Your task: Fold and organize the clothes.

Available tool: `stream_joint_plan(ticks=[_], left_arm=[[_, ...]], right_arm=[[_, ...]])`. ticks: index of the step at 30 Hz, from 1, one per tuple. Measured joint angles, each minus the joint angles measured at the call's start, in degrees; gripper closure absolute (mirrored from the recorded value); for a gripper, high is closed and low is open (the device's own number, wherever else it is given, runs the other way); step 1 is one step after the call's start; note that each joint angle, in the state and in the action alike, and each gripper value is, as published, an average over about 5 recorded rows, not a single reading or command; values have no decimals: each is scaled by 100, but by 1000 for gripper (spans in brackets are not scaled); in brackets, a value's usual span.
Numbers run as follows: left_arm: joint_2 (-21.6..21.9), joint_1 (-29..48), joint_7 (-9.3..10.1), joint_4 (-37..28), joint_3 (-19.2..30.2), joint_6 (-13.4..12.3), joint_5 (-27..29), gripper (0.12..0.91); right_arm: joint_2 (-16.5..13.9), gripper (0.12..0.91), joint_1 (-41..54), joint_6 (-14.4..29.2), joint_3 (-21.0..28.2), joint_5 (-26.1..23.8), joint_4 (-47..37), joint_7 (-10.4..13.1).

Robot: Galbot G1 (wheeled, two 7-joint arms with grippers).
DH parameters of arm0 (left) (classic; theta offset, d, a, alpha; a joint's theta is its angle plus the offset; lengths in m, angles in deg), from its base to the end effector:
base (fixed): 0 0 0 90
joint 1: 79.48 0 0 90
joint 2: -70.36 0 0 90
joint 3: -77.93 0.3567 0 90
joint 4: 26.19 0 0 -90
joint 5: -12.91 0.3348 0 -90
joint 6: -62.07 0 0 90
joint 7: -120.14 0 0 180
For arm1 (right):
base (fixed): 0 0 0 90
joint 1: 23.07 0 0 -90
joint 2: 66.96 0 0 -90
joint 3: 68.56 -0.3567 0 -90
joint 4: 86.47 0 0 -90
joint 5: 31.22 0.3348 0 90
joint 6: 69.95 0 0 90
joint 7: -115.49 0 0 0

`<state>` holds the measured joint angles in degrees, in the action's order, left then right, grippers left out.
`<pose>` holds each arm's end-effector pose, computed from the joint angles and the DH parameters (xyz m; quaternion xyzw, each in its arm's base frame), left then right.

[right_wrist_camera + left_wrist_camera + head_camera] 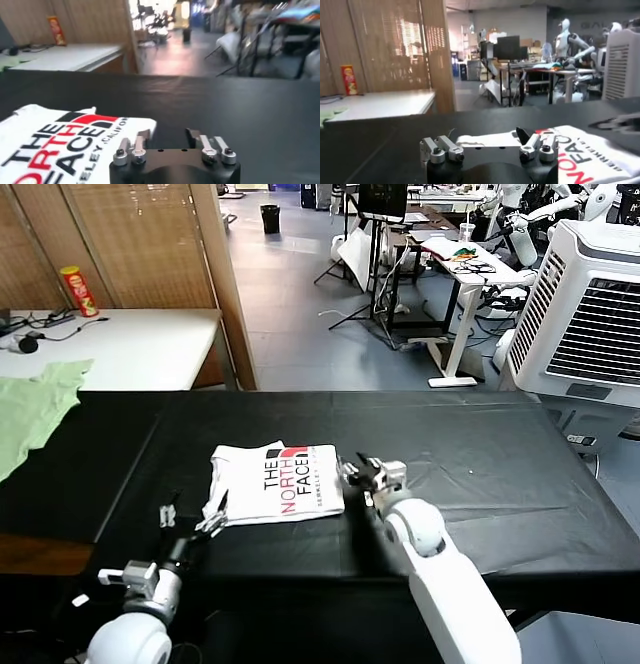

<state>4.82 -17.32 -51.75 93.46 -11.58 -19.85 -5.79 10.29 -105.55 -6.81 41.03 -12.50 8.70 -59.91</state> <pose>0.1756 0.0769 -0.2906 -0.0343 -0.9963 -0.0350 0.0705 0.3563 0.0370 -0.2991 0.1462 -0.9748 0.0024 0.1684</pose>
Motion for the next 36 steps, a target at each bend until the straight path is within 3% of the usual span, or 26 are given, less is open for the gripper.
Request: stream_joint_plan(ticks=[4,8,16,21,30,36], left_arm=[[51,-148,277,112,4,97,-115,232],[119,-391,458,317,-33,165,-217,232],[144,-1258,299,737,-276,47,-415,232],[141,-1911,231,1029,-520,31,-571,232],[137,-2718,264,1257,-947,115,-659,232],[127,-2786,274,1366,-996,288,-696,232]], right_arm=[[-129,261,-832,429,-272,-520,809,278],[-233,230,-1851,1036,-580,-1032,1573,454],[-223,227,-4057,2215,-967,-1932,2717,746],[-159,227,-5065,2268,-1016,-1862,3252,1027],[-142,227,-6401,1961,-1083,-1534,4000,1353],[-143,227,-6676,1917,-1089,-1510,4142,1400]])
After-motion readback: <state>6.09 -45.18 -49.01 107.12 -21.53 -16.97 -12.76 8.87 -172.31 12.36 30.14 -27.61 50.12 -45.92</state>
